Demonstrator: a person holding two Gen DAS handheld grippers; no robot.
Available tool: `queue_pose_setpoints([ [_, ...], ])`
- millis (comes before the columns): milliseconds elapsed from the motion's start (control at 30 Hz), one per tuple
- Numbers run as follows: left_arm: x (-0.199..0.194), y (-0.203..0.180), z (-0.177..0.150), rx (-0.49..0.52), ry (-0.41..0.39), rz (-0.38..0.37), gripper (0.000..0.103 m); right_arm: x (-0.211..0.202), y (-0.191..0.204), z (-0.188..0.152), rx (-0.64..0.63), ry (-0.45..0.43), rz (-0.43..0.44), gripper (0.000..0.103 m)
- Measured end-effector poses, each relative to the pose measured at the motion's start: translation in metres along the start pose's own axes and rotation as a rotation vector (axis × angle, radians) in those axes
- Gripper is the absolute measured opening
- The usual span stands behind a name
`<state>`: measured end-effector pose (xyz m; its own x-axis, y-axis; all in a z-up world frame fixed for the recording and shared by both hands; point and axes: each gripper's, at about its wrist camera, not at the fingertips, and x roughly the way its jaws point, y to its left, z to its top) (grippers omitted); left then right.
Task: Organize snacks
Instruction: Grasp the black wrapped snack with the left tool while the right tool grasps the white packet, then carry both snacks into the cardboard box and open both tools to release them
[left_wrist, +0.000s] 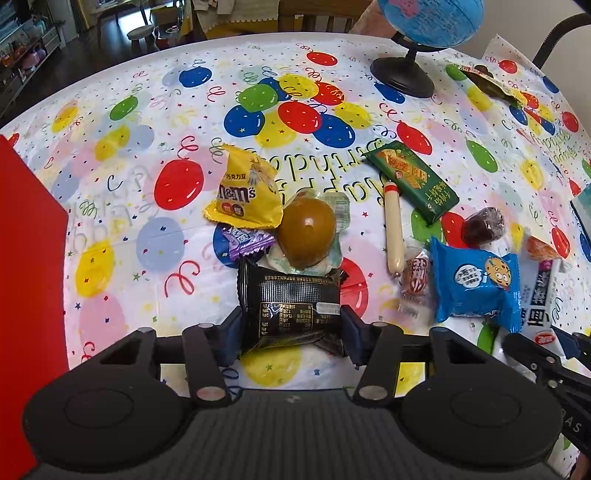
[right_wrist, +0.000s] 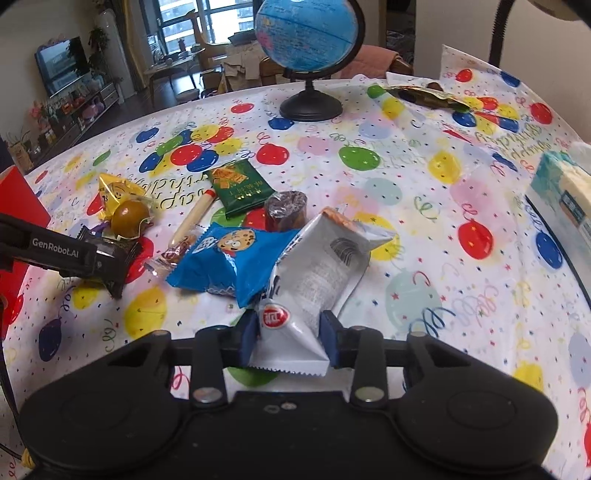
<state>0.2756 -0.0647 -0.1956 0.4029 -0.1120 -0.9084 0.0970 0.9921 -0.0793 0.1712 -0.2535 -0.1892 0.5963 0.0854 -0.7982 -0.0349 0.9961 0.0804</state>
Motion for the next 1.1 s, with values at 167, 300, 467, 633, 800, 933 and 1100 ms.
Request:
queue_pose_setpoints([
  [167, -0.007, 0.006, -0.008, -0.016, 0.005, -0.009, 0.052, -0.017, -0.002, -0.009, 0.019, -0.013, -0.01, 0.034],
  [300, -0.019, 0.011, -0.016, -0.03, 0.004, -0.021, 0.052, -0.033, -0.003, -0.016, 0.031, -0.022, -0.013, 0.034],
  [467, -0.041, 0.019, -0.026, -0.047, -0.012, -0.034, 0.052, -0.053, 0.002, -0.019, 0.04, -0.038, 0.0, 0.034],
  [633, -0.07, 0.028, -0.035, -0.049, -0.053, -0.042, 0.052, -0.073, 0.018, -0.017, 0.03, -0.059, 0.033, 0.034],
  [800, -0.098, 0.04, -0.04, -0.059, -0.085, -0.039, 0.052, -0.091, 0.039, -0.01, 0.009, -0.084, 0.073, 0.034],
  [933, -0.118, 0.055, -0.044, -0.078, -0.111, -0.036, 0.052, -0.104, 0.06, -0.003, -0.015, -0.107, 0.105, 0.034],
  [1100, -0.142, 0.075, -0.05, -0.099, -0.143, -0.031, 0.052, -0.116, 0.087, 0.005, -0.048, -0.133, 0.144, 0.034],
])
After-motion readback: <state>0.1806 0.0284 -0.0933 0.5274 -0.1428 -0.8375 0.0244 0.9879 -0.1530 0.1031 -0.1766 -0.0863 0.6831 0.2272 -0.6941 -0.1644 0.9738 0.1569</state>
